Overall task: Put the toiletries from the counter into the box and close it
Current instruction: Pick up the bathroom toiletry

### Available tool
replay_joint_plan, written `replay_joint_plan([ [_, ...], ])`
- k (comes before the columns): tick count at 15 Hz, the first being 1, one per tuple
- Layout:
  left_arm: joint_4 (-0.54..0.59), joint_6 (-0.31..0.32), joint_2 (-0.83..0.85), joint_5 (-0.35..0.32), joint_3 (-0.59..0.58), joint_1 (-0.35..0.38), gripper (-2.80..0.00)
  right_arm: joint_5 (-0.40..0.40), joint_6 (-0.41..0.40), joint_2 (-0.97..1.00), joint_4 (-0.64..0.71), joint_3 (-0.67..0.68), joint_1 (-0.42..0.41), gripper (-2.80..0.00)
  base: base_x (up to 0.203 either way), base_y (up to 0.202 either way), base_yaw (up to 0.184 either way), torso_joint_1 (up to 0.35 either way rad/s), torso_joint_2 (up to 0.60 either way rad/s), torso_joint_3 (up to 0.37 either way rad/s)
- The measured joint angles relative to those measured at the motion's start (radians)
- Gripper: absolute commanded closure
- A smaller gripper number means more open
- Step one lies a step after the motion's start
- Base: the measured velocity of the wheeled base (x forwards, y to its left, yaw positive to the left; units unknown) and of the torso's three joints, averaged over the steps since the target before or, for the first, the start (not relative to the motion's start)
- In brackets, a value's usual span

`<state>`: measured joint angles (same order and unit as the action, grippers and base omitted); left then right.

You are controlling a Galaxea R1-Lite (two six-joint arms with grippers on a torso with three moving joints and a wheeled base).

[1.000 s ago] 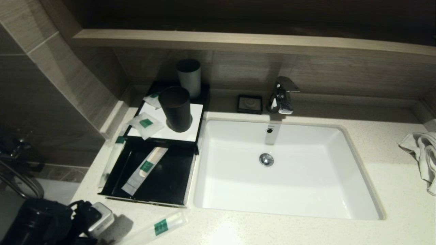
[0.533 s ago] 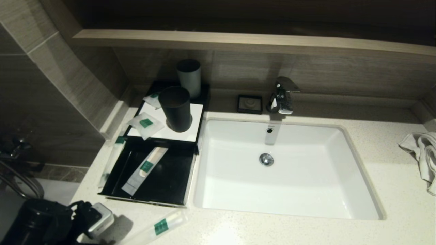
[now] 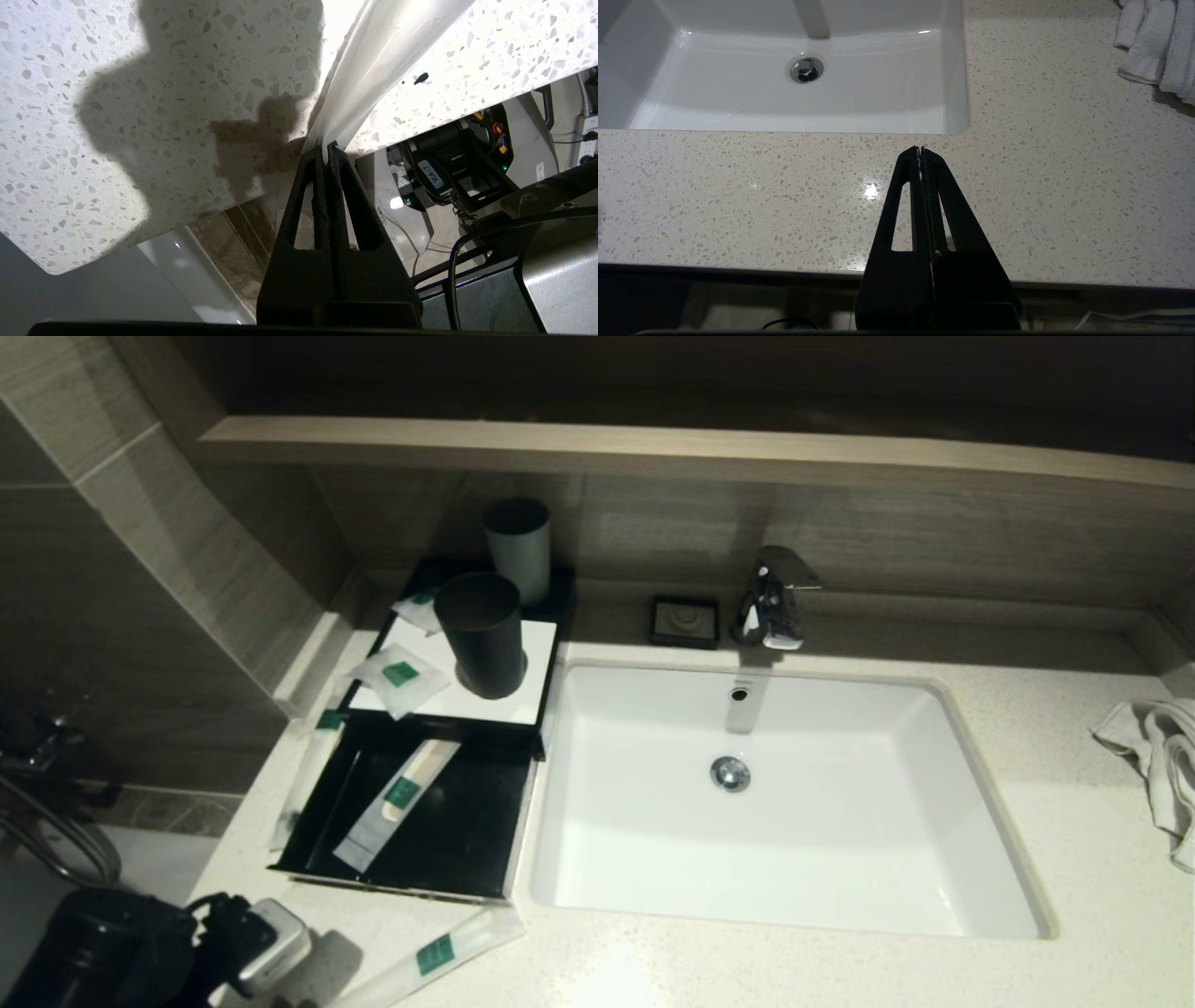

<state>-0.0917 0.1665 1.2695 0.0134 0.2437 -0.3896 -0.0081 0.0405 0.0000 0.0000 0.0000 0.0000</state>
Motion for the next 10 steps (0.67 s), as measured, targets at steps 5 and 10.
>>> replay_joint_plan([
  [5,0.009,-0.001,-0.059,-0.006,-0.007,0.0,0.0,0.0,0.0,0.0,0.0,0.0,0.0,0.0,0.0,0.0,0.0,0.0,0.0,0.0],
  [10,0.066,-0.003,-0.167,-0.005,0.003,0.0,0.0,0.0,0.0,0.0,0.0,0.0,0.0,0.0,0.0,0.0,0.0,0.0,0.0,0.0],
])
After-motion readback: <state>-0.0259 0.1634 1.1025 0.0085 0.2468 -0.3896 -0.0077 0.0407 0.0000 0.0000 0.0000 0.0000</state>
